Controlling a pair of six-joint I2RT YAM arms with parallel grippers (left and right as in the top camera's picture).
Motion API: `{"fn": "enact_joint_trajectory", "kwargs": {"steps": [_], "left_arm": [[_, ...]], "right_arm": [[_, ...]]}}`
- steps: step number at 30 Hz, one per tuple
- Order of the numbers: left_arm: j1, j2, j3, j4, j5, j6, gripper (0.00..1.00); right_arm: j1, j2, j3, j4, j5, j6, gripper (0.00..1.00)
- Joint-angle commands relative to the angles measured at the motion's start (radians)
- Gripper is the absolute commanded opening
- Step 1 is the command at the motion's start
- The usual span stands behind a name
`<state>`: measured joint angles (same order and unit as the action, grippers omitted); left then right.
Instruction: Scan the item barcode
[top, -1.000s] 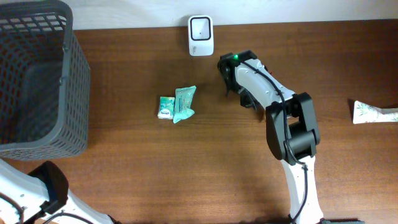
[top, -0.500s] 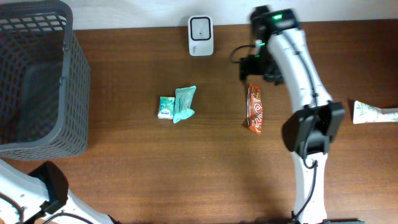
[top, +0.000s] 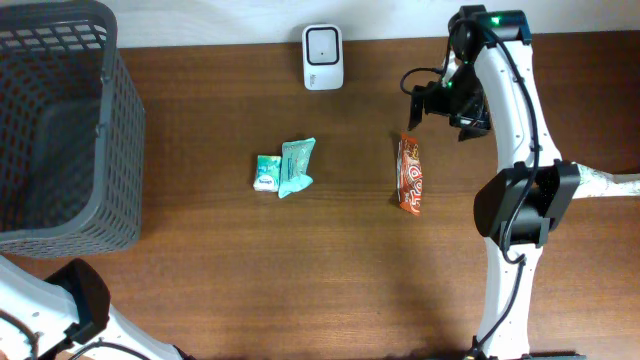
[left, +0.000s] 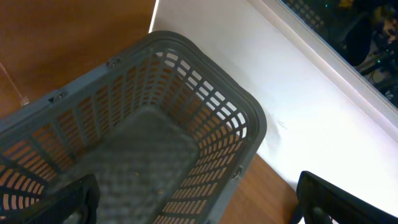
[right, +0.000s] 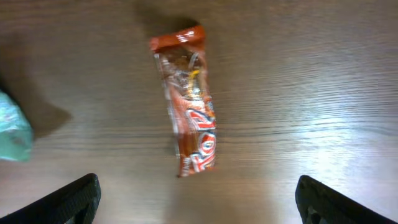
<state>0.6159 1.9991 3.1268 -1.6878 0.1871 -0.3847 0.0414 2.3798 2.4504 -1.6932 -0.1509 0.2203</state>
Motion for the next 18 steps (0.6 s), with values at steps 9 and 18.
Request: {"fn": "enact_joint_trajectory", "kwargs": {"steps": [9,18], "left_arm": [[0.003,-0.007,0.003,0.000,0.003,0.009,0.99],[0.003,-0.007,0.003,0.000,0.003,0.009,0.99]], "right_arm": [[-0.003,-0.010,-0.005,0.051,-0.044,-0.052,0.99],[-0.003,-0.010,-0.005,0.072,-0.082,-0.048,0.99]]}}
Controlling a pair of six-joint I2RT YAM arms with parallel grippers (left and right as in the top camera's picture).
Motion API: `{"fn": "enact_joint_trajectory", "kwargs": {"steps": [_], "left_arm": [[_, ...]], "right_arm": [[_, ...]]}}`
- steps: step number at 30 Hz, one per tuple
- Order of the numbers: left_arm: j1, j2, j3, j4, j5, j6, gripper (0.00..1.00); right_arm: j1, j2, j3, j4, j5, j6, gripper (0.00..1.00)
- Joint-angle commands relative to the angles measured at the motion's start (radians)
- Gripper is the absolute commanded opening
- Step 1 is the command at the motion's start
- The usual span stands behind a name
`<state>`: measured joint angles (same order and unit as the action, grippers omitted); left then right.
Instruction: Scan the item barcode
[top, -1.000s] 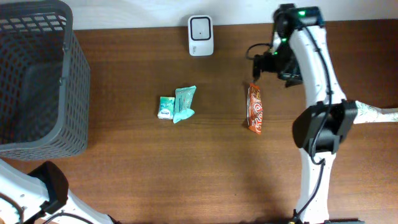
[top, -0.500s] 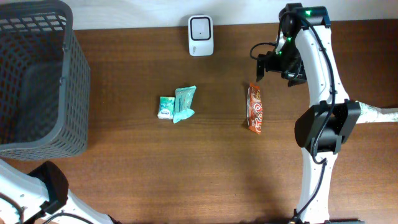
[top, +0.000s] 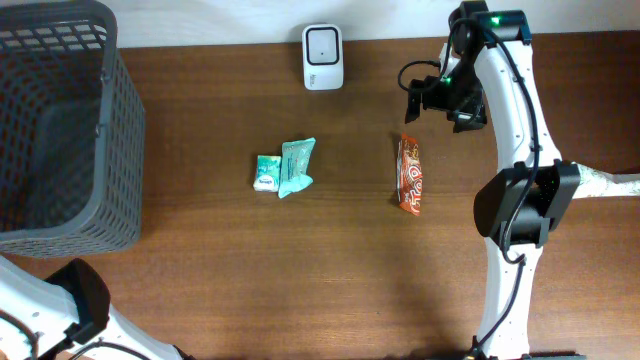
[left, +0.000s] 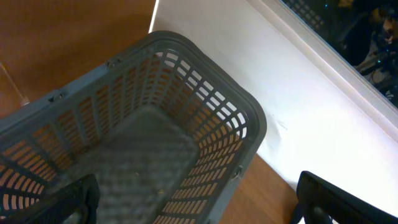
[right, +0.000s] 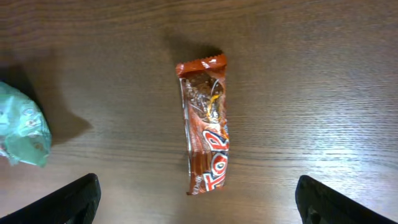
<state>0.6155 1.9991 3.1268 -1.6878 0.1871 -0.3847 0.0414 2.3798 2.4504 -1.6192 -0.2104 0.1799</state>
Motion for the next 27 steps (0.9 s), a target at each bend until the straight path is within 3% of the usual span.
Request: {"fn": "enact_joint_trajectory", "kwargs": {"steps": [1,27], "left_arm": [[0.003,-0.007,0.003,0.000,0.003,0.009,0.99],[0.003,-0.007,0.003,0.000,0.003,0.009,0.99]], "right_arm": [[-0.003,-0.010,-0.005,-0.004,-0.022,-0.008,0.99],[-0.003,-0.010,-0.005,-0.008,-0.029,-0.011,0.99]]}}
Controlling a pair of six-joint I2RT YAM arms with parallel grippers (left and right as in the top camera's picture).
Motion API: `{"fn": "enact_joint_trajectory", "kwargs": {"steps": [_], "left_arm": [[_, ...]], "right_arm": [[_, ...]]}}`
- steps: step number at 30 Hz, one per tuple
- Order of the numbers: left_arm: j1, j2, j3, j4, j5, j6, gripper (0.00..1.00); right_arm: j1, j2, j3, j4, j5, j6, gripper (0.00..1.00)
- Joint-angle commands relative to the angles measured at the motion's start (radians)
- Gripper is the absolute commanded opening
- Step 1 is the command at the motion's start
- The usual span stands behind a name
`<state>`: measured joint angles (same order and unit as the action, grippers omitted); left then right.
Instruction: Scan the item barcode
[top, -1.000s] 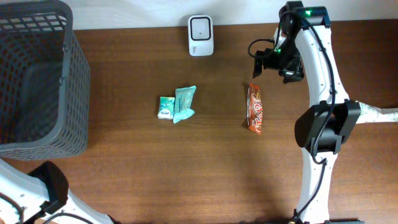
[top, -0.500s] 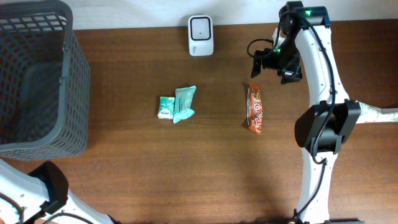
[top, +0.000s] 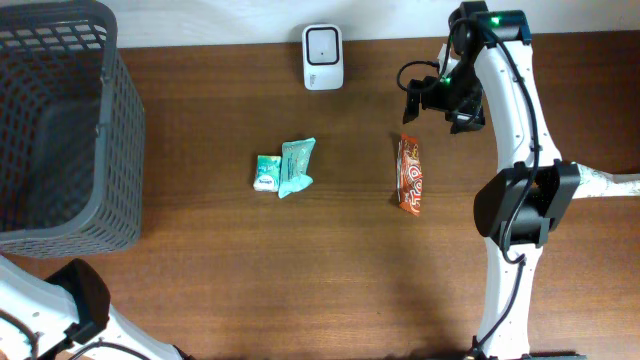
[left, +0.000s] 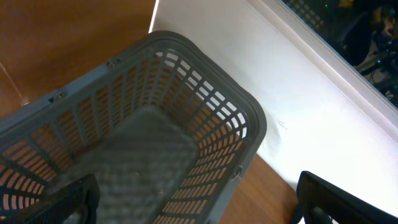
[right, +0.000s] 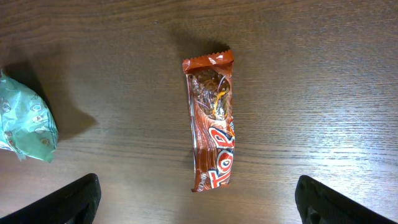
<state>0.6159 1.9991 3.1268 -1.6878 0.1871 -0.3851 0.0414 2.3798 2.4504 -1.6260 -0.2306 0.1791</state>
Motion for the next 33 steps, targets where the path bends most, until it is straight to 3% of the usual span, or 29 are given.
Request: {"fn": "enact_joint_trajectory", "kwargs": {"steps": [1,11,16,24,28,33], "left_arm": [[0.003,-0.007,0.003,0.000,0.003,0.010,0.99],[0.003,-0.007,0.003,0.000,0.003,0.010,0.99],[0.003,-0.007,0.003,0.000,0.003,0.010,0.99],[0.003,-0.007,0.003,0.000,0.003,0.010,0.99],[0.003,-0.007,0.003,0.000,0.003,0.010,0.99],[0.003,-0.007,0.003,0.000,0.003,0.010,0.99]], "right_arm": [[-0.003,-0.010,-0.005,-0.001,-0.009,-0.011,0.99],[-0.017,-0.011,-0.004,0.004,-0.014,-0.006,0.99],[-0.076,-0.011,0.012,0.031,-0.145,0.069,0.99],[-0.155,-0.054,0.193,-0.069,-0.204,0.007,0.99],[-0.123,-0.044,0.151,-0.059,-0.185,-0.051,0.99],[-0.063,-0.015,-0.051,-0.029,-0.071,-0.048,0.88]]}}
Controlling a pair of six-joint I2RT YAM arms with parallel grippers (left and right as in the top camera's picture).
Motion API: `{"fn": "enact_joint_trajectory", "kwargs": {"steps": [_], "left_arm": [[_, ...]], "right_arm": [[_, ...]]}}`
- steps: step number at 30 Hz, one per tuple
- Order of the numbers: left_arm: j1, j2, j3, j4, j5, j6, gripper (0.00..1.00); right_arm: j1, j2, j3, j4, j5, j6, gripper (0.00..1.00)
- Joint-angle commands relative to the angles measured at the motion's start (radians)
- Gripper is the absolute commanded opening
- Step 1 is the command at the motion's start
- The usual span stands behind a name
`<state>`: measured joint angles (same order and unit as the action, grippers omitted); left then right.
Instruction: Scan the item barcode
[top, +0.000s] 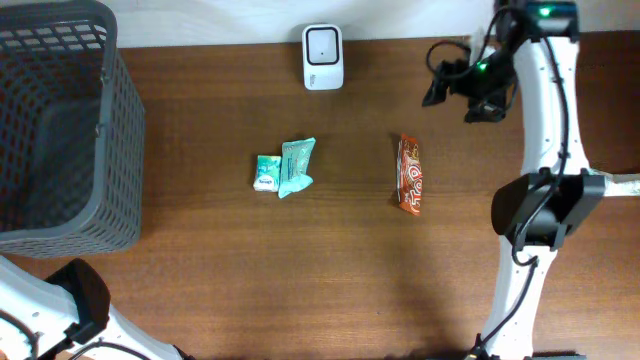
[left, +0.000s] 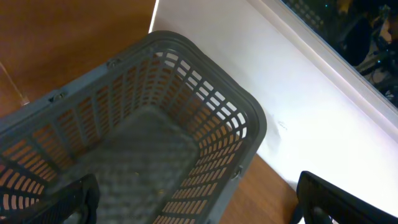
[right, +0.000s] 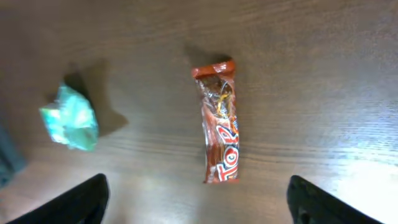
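A red-brown candy bar wrapper (top: 409, 175) lies flat on the wooden table, lengthwise; the right wrist view shows the same wrapper (right: 221, 127) from above. The white barcode scanner (top: 323, 57) stands at the table's far edge. My right gripper (top: 464, 92) hangs open, high above the table, behind and to the right of the bar; its fingertips (right: 81, 200) frame empty space. My left gripper (left: 199, 202) is open above the grey basket, far from the bar.
A small teal packet (top: 296, 166) with a smaller green-white one (top: 266, 172) beside it lies left of the bar. A large dark grey mesh basket (top: 118, 150) fills the left end of the table. The white wall borders the far edge.
My right gripper has moved to the right and higher, so the bar and the teal packet look smaller in its view. The bar, the packets and the left arm have not moved.
My right gripper hung open low over the bar's far end. It then stood a little higher and further back, with the whole bar in view, and held there. Now it is higher and further right. The bar has lain untouched throughout; the left arm stayed over the basket.
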<state>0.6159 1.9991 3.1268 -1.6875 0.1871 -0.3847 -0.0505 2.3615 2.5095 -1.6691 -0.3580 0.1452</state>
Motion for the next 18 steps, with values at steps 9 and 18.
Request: {"fn": "enact_joint_trajectory", "kwargs": {"steps": [9,18], "left_arm": [[0.003,-0.007,0.003,0.000,0.003,0.009,0.99],[0.003,-0.007,0.003,0.000,0.003,0.009,0.99]], "right_arm": [[0.092,0.003,-0.560,0.239,0.066,-0.014,0.72],[0.206,0.003,-0.613,0.350,0.146,0.029,0.62]]}}
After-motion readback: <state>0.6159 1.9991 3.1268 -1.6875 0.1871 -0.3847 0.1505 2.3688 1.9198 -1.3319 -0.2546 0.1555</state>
